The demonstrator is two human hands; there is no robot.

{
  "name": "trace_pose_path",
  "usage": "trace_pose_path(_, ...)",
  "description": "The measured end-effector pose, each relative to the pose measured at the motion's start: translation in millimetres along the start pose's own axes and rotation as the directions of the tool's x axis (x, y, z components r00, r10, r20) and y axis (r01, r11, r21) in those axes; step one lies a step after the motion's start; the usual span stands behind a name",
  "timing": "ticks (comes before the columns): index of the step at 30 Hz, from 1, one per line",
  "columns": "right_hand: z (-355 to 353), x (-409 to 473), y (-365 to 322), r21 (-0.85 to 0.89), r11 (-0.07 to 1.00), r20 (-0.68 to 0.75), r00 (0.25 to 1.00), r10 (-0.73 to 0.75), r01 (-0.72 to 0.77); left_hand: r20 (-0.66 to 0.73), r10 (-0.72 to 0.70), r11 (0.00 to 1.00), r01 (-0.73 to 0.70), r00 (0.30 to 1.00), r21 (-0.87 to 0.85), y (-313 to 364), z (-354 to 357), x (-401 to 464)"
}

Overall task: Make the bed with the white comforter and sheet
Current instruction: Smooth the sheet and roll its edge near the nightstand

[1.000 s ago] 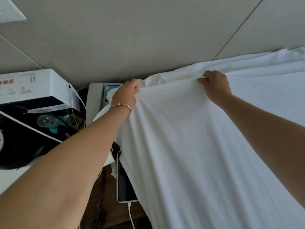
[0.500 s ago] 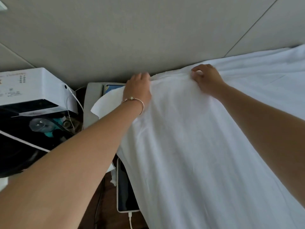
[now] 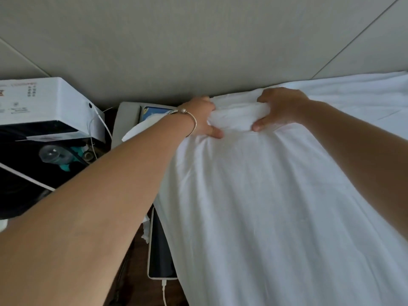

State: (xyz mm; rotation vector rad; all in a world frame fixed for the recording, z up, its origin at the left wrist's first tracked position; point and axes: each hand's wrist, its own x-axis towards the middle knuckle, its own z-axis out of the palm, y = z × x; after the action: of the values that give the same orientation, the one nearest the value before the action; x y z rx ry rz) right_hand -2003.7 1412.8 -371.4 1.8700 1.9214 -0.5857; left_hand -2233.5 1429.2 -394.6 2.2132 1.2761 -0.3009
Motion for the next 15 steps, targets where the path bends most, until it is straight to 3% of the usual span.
trace_pose_path(3, 9.7, -12.1, -3.1, 0.026, 0.999, -0.066, 0.997, 0.026, -0.024, -0.023, -0.056, 0.992, 0.058, 0.998, 0.112, 11.3, -3.1, -10.3)
trace_pose_path(7, 43.7, -40.9, -4.9, 0.039, 0.999, -0.390, 0.921, 0.008, 0.008, -0.289, 0.026, 0.962, 0.055, 0.957, 0.268, 27.7, 18.5, -42.6)
trace_pose_path(9, 66.9, -57.1, -4.7, 0.071, 0.992, -0.581, 0.812, -0.043, 0.104, -0.385, 0.064, 0.974, 0.026, 0.921, 0.226, 35.4, 36.0, -62.6)
trace_pose_path(11, 82.2, -72.6, -2.5, 0.078, 0.983, -0.668, 0.741, -0.072, 0.165, -0.389, 0.011, 0.993, 0.036, 0.921, 0.113, 40.9, 50.4, -77.7)
trace_pose_path(15, 99.7, -100.9, 2.8, 0.147, 0.968, -0.570, 0.817, -0.087, 0.205, -0.317, -0.100, 0.987, 0.053, 0.943, -0.151, 43.7, 81.8, -104.3)
